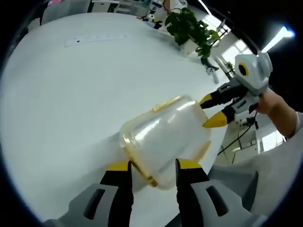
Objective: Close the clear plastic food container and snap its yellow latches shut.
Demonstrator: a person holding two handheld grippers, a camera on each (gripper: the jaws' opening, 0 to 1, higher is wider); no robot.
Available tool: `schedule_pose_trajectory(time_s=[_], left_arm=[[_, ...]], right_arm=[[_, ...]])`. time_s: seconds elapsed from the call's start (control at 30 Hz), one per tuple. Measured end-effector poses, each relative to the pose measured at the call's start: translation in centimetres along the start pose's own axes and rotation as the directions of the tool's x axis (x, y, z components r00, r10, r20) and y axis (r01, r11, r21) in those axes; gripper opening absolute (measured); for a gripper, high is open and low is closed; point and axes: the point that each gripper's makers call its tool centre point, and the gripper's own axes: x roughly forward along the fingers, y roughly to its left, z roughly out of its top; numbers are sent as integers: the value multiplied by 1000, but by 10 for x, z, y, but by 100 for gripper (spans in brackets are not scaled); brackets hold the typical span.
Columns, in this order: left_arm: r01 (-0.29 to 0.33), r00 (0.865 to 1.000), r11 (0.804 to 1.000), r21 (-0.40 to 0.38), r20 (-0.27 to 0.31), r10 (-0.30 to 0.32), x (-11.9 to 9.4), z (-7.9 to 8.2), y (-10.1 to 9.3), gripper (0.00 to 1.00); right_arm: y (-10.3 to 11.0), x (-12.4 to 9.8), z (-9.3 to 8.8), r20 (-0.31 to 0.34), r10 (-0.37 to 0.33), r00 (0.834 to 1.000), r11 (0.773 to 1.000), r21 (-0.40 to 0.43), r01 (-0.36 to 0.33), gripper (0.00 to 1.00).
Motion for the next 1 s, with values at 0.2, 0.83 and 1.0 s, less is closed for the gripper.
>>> schedule_pose_trajectory(time_s=[0.2,0.83,1.0], left_arm=[[3,1000,1000,-5,11,-3,0,0,1,33],[-24,998,957,289,64,5,-16,6,-4,40],[-36,997,932,362,83,6,-24,11,-6,38]], right_arm=[[-2,-1,0,19,1,1000,1000,14,-2,29],[0,-14,-2,58,12,998,987,-159,-2,23],[9,-21,2,69,44,997,980,-195,-30,21]])
